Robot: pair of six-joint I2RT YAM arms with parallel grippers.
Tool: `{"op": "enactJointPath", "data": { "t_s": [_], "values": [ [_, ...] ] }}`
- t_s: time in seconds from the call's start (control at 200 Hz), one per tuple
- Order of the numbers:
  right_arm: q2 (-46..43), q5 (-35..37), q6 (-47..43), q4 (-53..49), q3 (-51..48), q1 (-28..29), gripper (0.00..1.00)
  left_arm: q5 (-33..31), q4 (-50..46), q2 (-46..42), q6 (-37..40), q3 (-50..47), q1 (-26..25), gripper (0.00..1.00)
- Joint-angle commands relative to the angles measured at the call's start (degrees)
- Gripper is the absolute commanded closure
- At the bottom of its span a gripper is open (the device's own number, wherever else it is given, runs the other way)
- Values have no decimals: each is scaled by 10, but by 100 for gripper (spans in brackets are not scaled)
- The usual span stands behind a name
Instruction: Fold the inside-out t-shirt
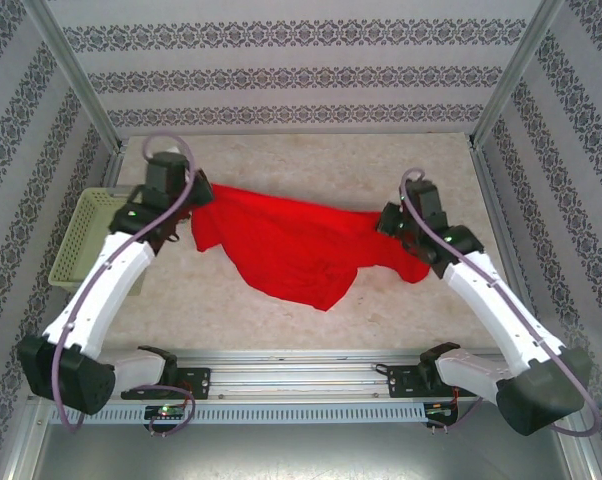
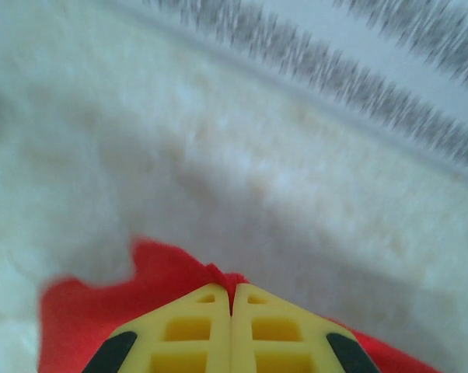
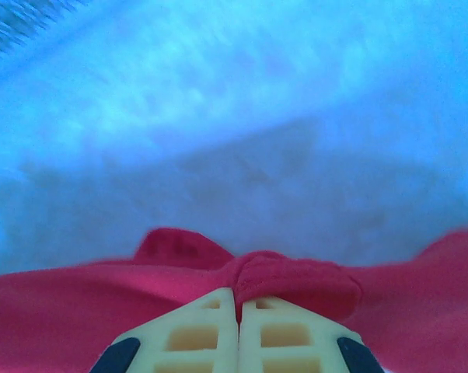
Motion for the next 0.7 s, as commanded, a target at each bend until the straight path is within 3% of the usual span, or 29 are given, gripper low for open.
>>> {"op": "enactJointPath", "data": {
  "t_s": [0.0,0.235,0.45,0.575,0.694],
  "values": [
    [-2,20,-55,-56,117,-10,100,-54,-70,-20,27,93,26,100],
    [-20,18,-83,-65,285,-10,100,-53,-59,-105,49,195,29,100],
    [-29,-25,-66,-27,315,-9,100,-77,-20,-181,56,172,29,100],
    [22,-56,-73,-6,339,-5,100,-103,-42,-127,79,193,29,100],
    [113,-50,-93,-52,398,-1,100,-103,-82,-23,82,212,31,100]
  ]
}}
